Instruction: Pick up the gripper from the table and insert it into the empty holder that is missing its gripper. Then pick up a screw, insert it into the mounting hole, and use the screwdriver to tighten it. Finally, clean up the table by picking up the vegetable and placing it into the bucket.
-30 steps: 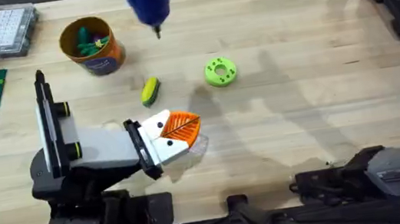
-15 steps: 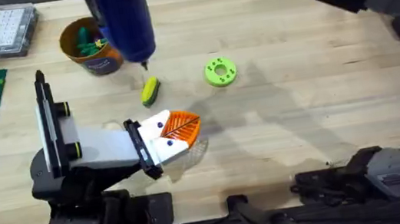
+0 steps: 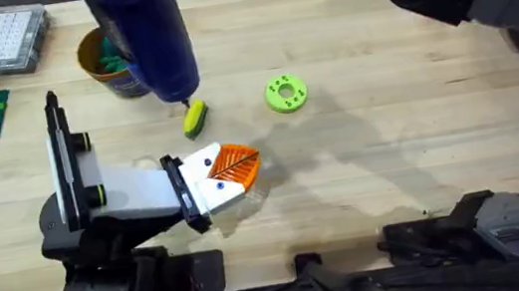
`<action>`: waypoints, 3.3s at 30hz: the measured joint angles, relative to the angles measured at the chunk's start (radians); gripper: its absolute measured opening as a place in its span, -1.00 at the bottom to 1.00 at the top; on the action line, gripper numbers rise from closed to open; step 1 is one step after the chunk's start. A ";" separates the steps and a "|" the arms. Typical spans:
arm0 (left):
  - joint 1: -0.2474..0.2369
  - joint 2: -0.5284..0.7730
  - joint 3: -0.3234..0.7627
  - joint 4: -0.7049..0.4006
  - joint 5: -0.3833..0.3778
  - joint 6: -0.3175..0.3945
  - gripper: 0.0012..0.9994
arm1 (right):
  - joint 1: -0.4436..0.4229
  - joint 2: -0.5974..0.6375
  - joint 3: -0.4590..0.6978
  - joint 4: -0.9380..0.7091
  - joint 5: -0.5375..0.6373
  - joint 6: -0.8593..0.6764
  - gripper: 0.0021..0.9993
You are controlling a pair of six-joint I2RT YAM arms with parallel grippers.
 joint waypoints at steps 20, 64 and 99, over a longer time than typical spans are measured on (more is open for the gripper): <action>0.000 0.000 0.000 0.000 0.000 0.000 -0.99 | 0.000 0.000 -0.111 0.052 -0.002 -0.032 -0.95; 0.000 0.000 0.000 0.000 0.000 0.000 -0.99 | 0.026 0.000 -0.217 0.160 0.000 -0.025 -0.95; 0.000 0.000 0.000 0.000 0.000 0.000 -0.99 | 0.051 0.000 -0.310 0.210 0.019 -0.073 -0.95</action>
